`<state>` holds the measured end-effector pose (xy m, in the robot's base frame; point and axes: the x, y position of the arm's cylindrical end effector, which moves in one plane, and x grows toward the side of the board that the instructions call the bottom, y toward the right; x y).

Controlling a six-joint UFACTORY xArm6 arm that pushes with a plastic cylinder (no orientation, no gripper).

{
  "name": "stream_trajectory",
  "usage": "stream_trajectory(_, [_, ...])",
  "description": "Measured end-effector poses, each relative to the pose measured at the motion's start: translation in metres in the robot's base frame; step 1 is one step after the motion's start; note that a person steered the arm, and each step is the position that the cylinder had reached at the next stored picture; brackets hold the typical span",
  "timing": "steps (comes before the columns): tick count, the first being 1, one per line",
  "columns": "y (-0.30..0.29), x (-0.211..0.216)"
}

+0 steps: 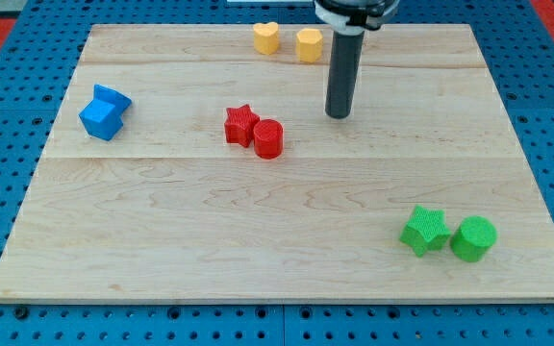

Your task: Move the yellow hexagon towards the center

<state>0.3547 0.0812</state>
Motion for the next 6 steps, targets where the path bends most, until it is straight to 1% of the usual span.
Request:
stream_trajectory(1, [-0.001, -0.064])
stream_trajectory(2, [-0.010, -0.105])
stream_trajectory(3, [0.020, -0.133])
stream_trajectory(4, [-0.018, -0.140])
stream_trajectory(5, [-0.063, -0.140])
stream_trajectory(6, [-0.093, -0.135])
